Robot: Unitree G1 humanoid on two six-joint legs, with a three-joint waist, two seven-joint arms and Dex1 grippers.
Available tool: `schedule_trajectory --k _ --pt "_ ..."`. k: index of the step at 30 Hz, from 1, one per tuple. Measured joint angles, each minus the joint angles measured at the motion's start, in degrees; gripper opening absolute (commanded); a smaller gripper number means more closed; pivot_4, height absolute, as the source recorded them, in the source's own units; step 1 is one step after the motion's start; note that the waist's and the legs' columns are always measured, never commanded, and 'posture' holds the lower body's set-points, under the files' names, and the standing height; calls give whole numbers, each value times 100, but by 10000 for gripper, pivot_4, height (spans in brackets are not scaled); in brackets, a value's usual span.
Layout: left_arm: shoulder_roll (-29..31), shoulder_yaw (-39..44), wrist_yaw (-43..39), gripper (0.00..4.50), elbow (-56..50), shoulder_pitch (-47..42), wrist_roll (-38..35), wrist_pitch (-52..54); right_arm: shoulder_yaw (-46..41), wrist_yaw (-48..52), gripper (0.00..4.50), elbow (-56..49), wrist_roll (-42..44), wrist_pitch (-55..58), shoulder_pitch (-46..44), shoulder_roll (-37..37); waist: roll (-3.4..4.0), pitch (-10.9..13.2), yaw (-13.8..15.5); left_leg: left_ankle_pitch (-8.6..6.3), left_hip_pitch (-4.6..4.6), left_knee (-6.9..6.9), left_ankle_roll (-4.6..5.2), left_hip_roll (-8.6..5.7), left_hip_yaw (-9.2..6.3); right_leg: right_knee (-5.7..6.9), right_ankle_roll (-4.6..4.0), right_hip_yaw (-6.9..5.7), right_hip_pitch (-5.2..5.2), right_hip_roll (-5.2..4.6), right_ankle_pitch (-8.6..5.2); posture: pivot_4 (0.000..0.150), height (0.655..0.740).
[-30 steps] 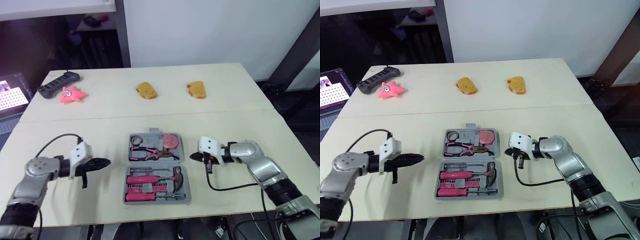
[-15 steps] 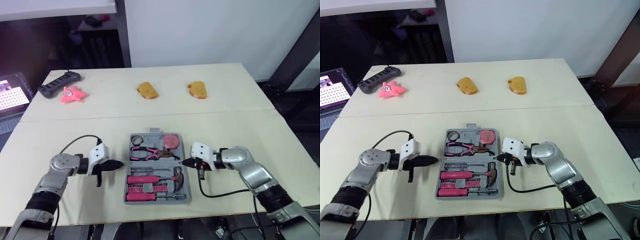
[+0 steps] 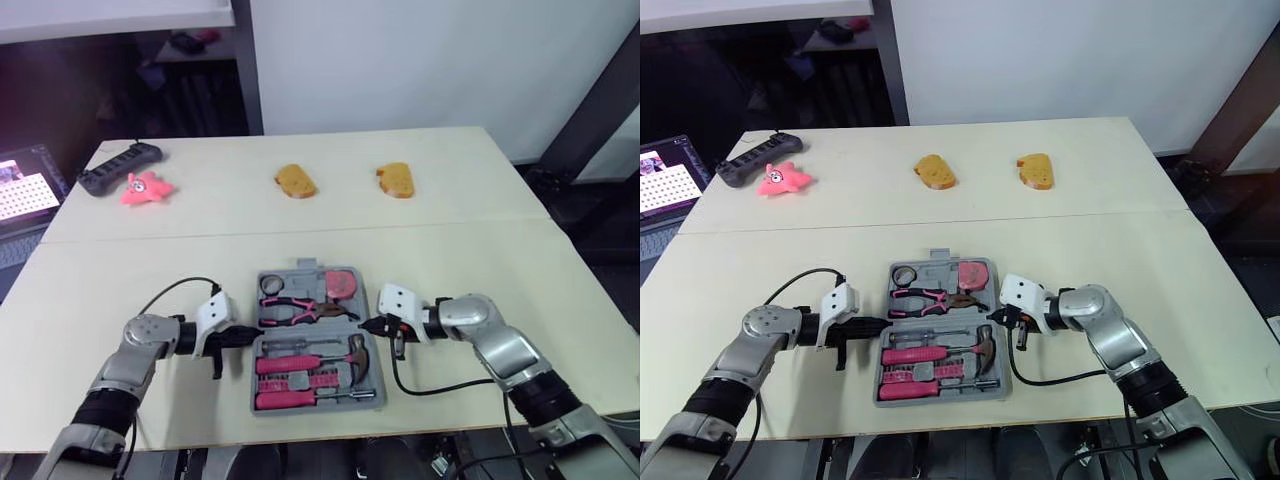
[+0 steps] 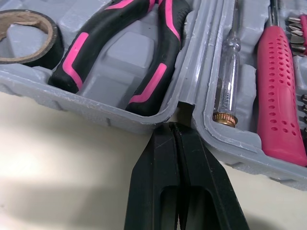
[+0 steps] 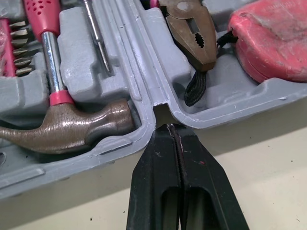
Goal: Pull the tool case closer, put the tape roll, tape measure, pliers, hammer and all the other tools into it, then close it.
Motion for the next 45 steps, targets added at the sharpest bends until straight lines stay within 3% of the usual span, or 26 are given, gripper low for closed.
schedule_trajectory --k 22,45 --pt "-23 -53 352 581 -871 524 51 472 -162 82 0 -992 99 823 725 -223 2 -4 13 0 7 0 0 0 -2 -2 1 0 11 -1 -1 1500 7400" --pt "141 -73 387 581 -1495 1031 -72 771 -95 121 0 -1058 176 954 830 -293 4 -7 9 0 14 0 1 0 -4 -3 1 0 19 -1 -1 1500 7400"
